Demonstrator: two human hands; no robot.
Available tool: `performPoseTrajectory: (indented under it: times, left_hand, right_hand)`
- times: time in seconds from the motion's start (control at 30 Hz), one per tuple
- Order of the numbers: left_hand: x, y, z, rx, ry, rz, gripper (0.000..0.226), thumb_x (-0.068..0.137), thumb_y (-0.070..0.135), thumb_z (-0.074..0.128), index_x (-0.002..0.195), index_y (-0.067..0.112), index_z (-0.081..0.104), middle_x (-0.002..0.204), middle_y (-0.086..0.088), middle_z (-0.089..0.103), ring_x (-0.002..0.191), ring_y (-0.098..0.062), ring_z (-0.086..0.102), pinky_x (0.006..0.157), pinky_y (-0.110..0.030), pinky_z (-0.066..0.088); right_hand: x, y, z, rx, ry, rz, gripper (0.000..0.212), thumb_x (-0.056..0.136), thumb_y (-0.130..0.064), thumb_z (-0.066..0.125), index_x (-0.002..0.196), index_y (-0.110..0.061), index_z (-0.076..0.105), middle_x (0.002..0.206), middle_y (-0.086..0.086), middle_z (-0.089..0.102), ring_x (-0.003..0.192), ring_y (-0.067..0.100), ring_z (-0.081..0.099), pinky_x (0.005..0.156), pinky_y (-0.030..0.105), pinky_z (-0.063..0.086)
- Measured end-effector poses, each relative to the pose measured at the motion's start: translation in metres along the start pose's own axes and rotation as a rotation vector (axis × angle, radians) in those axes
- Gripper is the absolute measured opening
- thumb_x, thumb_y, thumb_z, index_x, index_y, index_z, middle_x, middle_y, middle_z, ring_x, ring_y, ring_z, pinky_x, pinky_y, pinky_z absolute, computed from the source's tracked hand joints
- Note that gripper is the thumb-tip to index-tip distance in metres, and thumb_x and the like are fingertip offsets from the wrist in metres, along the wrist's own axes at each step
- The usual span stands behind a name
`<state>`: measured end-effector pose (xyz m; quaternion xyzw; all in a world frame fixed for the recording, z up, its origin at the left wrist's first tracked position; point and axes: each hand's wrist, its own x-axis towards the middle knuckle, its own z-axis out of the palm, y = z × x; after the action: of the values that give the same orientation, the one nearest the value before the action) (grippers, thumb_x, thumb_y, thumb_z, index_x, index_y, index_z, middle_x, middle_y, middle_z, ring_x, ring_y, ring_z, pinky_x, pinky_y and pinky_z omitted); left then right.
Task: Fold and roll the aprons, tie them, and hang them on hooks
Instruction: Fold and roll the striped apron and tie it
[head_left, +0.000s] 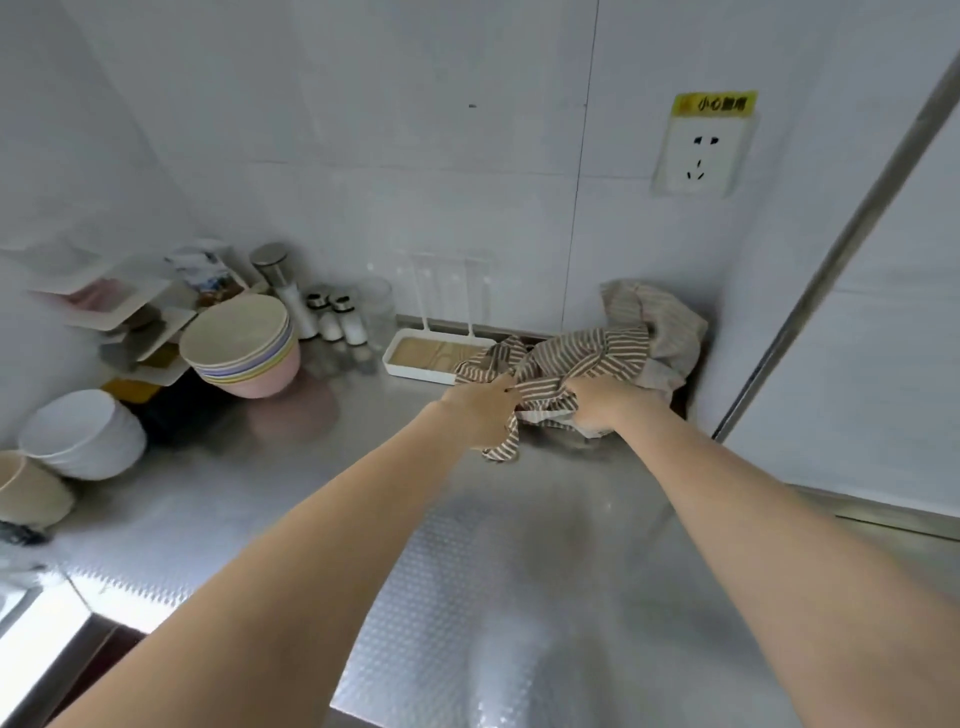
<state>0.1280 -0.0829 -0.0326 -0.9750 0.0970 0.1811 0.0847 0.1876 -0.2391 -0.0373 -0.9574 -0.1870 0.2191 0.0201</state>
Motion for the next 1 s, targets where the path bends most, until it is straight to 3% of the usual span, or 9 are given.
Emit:
performPoseTrajectory:
  times: [0.07,0.17,0.27,0.37,0.53,0.6,0.7,0.83,1.0]
  left_hand:
    - [0.011,-0.003,0.005,0.001,-0.025,0.01,0.049,0.093,0.015,0.044,0.139,0.007,0.032,0.147,-0.006,0.025,0.129,-0.028,0.043,0.1,-0.043,0.043]
    - [0.025,-0.002,0.009,0.007,-0.072,0.025,0.046,0.093,0.012,0.04,0.138,0.007,0.035,0.147,-0.004,0.027,0.13,-0.027,0.04,0.098,-0.04,0.044]
    - [0.04,0.001,0.019,-0.031,-0.184,0.035,0.055,0.092,0.014,0.04,0.145,0.021,0.029,0.156,0.0,0.004,0.131,-0.031,0.042,0.093,-0.039,0.046]
    - [0.05,0.002,0.03,-0.058,-0.237,0.031,0.062,0.092,0.018,0.043,0.147,0.034,0.02,0.156,-0.001,-0.01,0.128,-0.034,0.044,0.095,-0.039,0.047]
    - [0.049,-0.004,0.018,-0.16,-0.143,-0.005,0.066,0.091,0.018,0.047,0.148,0.034,0.017,0.157,-0.009,-0.009,0.141,-0.042,0.011,0.11,-0.055,0.027]
    - [0.046,-0.01,0.008,-0.192,-0.102,0.003,0.067,0.09,0.017,0.044,0.149,0.029,0.013,0.157,-0.013,-0.001,0.142,-0.044,-0.001,0.113,-0.052,0.024]
    - [0.028,-0.026,-0.019,-0.305,-0.029,-0.055,0.065,0.09,0.016,0.052,0.147,0.027,0.024,0.155,-0.012,0.009,0.138,-0.037,0.024,0.111,-0.044,0.03]
    - [-0.005,-0.055,-0.048,-0.335,0.066,-0.106,0.061,0.088,0.024,0.051,0.145,0.024,0.028,0.147,-0.005,0.034,0.129,-0.028,0.042,0.099,-0.033,0.038]
    - [-0.055,-0.077,-0.082,-0.473,0.237,-0.147,0.075,0.087,0.024,0.06,0.149,0.021,0.019,0.149,-0.011,0.033,0.133,-0.028,0.037,0.109,-0.036,0.032]
  right_hand:
    - [0.012,0.006,0.01,0.087,-0.013,0.075,0.06,0.092,-0.011,0.047,0.147,-0.011,0.022,0.137,0.016,0.046,0.086,0.028,0.056,0.054,0.031,0.039]
    - [0.026,0.015,0.019,0.183,-0.047,0.11,0.073,0.093,-0.018,0.047,0.151,-0.023,0.003,0.147,0.017,0.033,0.106,0.033,0.052,0.078,0.037,0.046]
    - [0.043,0.013,0.026,0.566,-0.022,0.141,0.057,0.089,-0.01,0.05,0.142,-0.016,0.031,0.146,0.014,0.024,0.105,0.031,0.052,0.07,0.031,0.047]
    - [0.051,0.003,0.02,1.181,-0.012,0.18,0.015,0.089,0.002,0.05,0.096,-0.01,0.054,0.097,0.012,0.052,0.068,0.016,0.05,0.053,0.022,0.04]
    - [0.041,-0.016,-0.039,1.783,0.131,-0.026,0.025,0.09,0.01,0.046,0.112,0.004,0.054,0.093,0.014,0.057,0.08,0.018,0.059,0.071,0.024,0.055]
    - [0.031,-0.023,-0.065,1.861,0.198,-0.093,0.015,0.091,0.009,0.044,0.098,0.005,0.056,0.086,0.015,0.059,0.078,0.02,0.061,0.074,0.025,0.055]
    - [0.009,-0.038,-0.11,1.876,0.331,-0.167,0.016,0.091,0.005,0.048,0.081,0.001,0.06,0.076,0.013,0.059,0.07,0.02,0.061,0.067,0.022,0.055]
    - [-0.037,-0.061,-0.181,1.867,0.533,-0.265,0.012,0.087,0.004,0.055,0.076,0.001,0.059,0.07,0.011,0.057,0.062,0.019,0.059,0.065,0.024,0.053]
    - [-0.106,-0.088,-0.251,1.765,0.71,-0.384,0.014,0.085,0.002,0.055,0.073,-0.004,0.056,0.065,0.007,0.052,0.056,0.016,0.055,0.059,0.025,0.051]
